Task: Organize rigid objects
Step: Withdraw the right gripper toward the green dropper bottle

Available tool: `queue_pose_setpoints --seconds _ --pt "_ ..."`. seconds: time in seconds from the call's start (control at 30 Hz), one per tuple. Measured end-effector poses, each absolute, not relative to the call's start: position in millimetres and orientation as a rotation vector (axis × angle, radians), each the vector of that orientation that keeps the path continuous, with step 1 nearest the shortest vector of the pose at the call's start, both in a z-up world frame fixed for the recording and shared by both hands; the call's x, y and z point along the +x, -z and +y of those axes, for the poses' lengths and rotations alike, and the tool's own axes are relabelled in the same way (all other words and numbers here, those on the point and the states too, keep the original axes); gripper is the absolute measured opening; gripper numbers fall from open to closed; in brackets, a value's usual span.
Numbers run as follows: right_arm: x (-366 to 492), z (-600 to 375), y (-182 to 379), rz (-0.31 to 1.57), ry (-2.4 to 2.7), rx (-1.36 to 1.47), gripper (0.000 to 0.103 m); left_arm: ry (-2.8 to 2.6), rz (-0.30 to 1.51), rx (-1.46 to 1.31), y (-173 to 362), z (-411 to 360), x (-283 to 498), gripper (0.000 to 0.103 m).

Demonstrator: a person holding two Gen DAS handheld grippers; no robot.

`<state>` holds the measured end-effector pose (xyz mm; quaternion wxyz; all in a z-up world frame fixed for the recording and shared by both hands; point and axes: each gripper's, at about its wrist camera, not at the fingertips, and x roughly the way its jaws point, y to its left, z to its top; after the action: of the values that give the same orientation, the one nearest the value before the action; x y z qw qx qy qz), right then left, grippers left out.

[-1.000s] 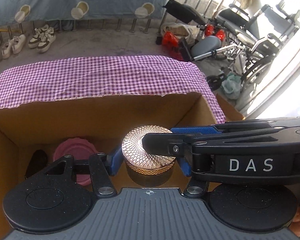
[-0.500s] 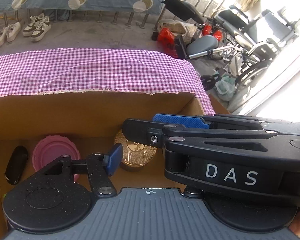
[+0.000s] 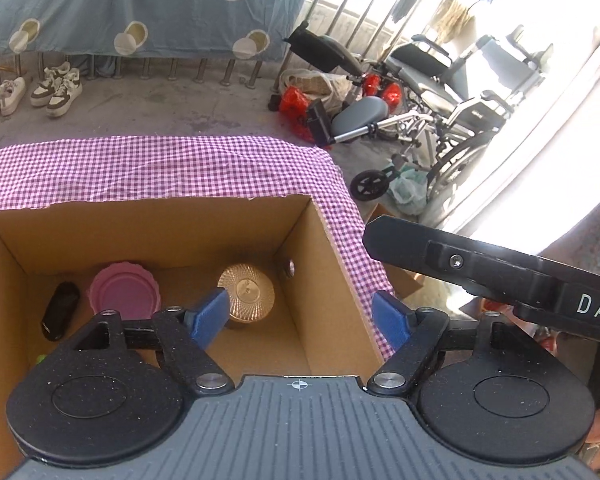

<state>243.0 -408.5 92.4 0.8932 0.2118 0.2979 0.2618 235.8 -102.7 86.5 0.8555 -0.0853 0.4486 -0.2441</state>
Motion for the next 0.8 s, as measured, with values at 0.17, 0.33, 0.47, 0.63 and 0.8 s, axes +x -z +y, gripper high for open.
queue_pose_setpoints --seconds 0.17,0.33,0.47,0.63,0.8 --pt "180 -420 -102 0.515 -0.564 0.507 0.044 0.573 0.882 -0.135 -109 -90 191 0.085" --pt "123 -421 -86 0.451 -0.59 0.585 0.044 0.645 0.795 -0.064 -120 -76 132 0.092" --pt "89 -414 -62 0.444 -0.574 0.624 0.044 0.651 0.715 -0.008 -111 -64 91 0.097" --pt "72 -404 -31 0.506 -0.542 0.656 0.044 0.637 0.715 -0.012 -82 -53 59 0.097" --pt "68 -390 -7 0.577 -0.512 0.657 0.044 0.612 0.718 0.003 -50 -46 45 0.097"
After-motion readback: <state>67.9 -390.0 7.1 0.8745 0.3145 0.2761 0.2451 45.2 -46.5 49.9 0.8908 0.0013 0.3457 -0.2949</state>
